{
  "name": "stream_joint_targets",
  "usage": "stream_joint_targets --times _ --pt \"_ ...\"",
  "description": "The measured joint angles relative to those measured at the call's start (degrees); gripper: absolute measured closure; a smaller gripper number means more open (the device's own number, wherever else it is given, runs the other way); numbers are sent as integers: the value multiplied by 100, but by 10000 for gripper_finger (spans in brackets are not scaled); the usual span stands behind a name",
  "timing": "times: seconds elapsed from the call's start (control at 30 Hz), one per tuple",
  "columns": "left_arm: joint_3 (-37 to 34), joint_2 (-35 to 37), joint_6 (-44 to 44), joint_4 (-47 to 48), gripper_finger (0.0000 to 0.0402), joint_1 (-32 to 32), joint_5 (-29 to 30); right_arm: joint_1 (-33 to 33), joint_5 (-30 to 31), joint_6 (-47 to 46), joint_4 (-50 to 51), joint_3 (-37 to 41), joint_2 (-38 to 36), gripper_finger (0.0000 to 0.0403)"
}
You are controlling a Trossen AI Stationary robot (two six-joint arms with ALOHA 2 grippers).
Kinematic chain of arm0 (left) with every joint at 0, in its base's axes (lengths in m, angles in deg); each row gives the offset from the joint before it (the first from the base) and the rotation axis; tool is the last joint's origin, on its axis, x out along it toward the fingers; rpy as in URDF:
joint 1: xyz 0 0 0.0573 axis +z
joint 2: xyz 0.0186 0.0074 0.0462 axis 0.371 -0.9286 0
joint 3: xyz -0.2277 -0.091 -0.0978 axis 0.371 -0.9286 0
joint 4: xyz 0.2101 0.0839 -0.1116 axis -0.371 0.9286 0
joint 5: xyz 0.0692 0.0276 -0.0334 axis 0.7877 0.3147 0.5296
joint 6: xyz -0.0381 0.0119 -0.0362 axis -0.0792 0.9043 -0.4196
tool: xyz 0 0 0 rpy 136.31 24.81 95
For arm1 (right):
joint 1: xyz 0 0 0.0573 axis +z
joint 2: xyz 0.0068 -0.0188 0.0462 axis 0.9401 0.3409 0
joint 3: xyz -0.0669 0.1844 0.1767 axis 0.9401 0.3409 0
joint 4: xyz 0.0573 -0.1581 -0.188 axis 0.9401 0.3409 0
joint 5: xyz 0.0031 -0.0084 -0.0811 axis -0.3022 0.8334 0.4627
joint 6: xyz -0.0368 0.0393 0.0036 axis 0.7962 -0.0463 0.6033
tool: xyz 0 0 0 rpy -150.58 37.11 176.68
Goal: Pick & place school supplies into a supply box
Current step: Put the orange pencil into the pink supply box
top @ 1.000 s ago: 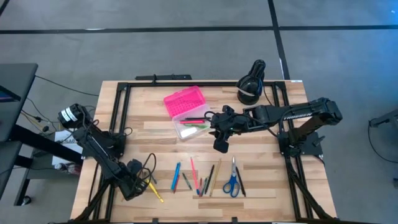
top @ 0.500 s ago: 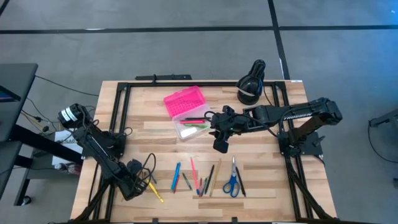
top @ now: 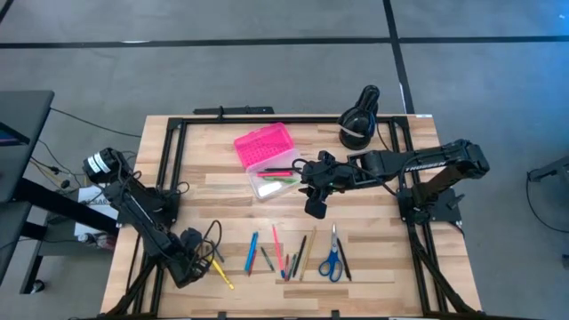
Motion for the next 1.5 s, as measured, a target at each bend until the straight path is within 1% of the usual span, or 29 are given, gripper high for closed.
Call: stream_joint_targets --times 0.13,0.47,0.5,0.57,0.63,0.77,0.97,1.1,1.17,1.23,1.37,1.5 --pt "0 0 -22 2 391 0 32 0 0 0 0 0 0 296" --pt "30 42 -44 56 391 2 116 0 0 -2 0 0 0 296" --pt "60 51 -49 110 391 3 187 0 -2 -2 -2 0 0 296" --pt "107 95 -56 299 391 23 569 0 0 -4 -4 0 0 296" --pt "132 211 -107 356 392 33 783 0 0 -4 -7 0 0 296" --pt "138 449 -285 506 392 16 1059 0 0 -4 -48 0 0 296" --pt "142 897 -346 740 392 81 1655 0 0 -4 -46 0 0 296" --pt "149 1267 65 843 392 344 2475 0 0 -7 -46 0 0 296" --pt "149 1473 423 892 392 559 2855 0 0 -46 -46 0 0 296" --pt "153 1645 882 905 392 863 3110 0 0 -52 -46 0 0 296" --pt "153 1947 2086 844 392 1597 3272 0 -1 -148 -46 0 0 296" --pt "155 2134 3569 400 392 2461 3236 0 -1 -210 -46 0 0 296"
